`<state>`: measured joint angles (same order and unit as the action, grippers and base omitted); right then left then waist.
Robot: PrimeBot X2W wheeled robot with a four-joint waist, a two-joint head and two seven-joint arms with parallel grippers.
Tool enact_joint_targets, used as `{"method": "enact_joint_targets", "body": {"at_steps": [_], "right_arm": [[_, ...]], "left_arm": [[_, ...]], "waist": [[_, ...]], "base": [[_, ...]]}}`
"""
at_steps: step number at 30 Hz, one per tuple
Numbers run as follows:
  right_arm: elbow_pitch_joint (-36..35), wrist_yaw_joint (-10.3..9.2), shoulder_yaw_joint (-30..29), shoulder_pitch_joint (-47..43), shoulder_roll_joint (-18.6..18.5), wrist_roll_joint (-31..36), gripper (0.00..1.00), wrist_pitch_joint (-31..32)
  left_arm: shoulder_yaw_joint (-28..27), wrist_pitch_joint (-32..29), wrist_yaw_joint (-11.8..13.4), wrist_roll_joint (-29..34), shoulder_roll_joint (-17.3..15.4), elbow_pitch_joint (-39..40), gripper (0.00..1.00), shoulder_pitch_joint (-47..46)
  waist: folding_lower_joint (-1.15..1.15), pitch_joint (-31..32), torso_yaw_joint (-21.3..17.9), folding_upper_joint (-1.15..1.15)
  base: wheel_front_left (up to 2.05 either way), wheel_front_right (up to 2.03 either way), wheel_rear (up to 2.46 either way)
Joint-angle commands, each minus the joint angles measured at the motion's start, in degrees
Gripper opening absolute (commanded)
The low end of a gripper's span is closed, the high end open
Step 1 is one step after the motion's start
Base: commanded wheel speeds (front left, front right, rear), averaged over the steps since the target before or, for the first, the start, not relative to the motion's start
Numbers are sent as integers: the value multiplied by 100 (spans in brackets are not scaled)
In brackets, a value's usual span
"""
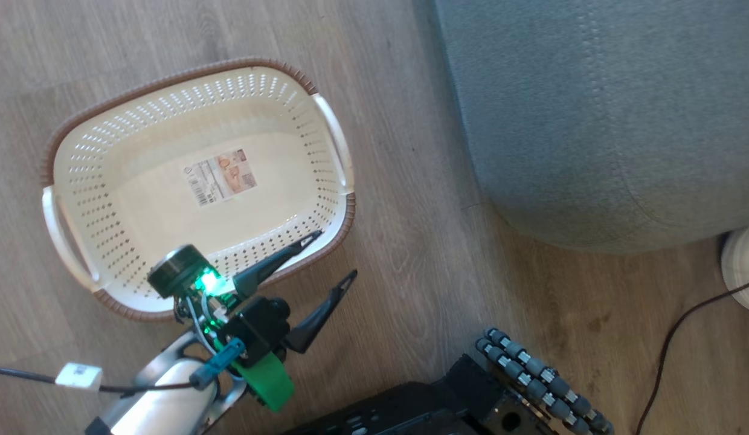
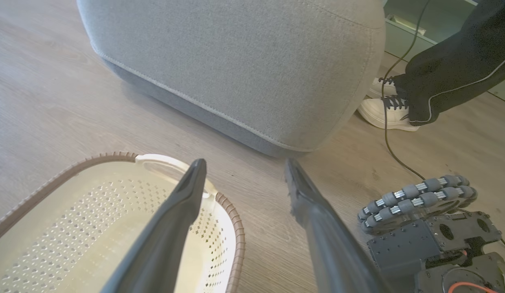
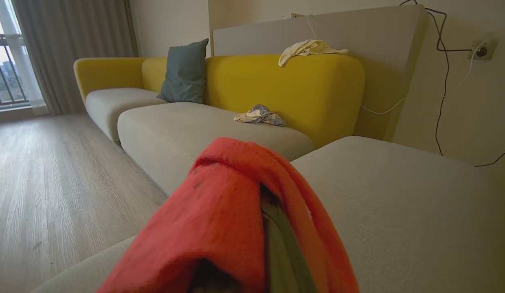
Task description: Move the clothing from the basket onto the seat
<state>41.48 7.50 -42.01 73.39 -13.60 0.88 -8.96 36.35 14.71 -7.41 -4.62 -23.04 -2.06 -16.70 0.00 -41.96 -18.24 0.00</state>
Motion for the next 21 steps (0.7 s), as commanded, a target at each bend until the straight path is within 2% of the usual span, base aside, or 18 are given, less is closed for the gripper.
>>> {"method": "enact_joint_targets", "body": {"at_steps": [1,9,17,18,19,20,21], "right_arm": [[-12,-1,-21,165,-215,390,0,79],[663,-1,-772,342,-185,1521,0,-70],[1158,-1,-1389,384,-94,2179,0,-43],[1186,-1,-1439,405,-91,2217,18,-77],[1194,-1,-1471,430,-91,2263,41,-122],[1198,-1,-1489,454,-87,2315,94,-157],[1213,-1,-1510,480,-80,2354,100,-168]], "left_arm": [[-206,29,2,2,-31,168,100,-77],[-381,29,13,-27,146,112,100,-192],[-486,29,8,-17,176,79,100,-190],[-485,29,7,-18,191,69,100,-186],[-481,29,6,-20,208,56,100,-186],[-478,29,5,-25,227,43,100,-190],[-473,29,4,-30,249,29,100,-193]], "waist": [[0,-71,87,0],[0,-190,330,0],[0,-239,389,0],[0,-223,388,0],[0,-203,385,0],[0,-179,380,0],[0,-148,375,0]], "base": [[0,0,0],[0,0,0],[0,0,0],[0,0,0],[0,0,0],[0,0,0],[0,0,0]]}}
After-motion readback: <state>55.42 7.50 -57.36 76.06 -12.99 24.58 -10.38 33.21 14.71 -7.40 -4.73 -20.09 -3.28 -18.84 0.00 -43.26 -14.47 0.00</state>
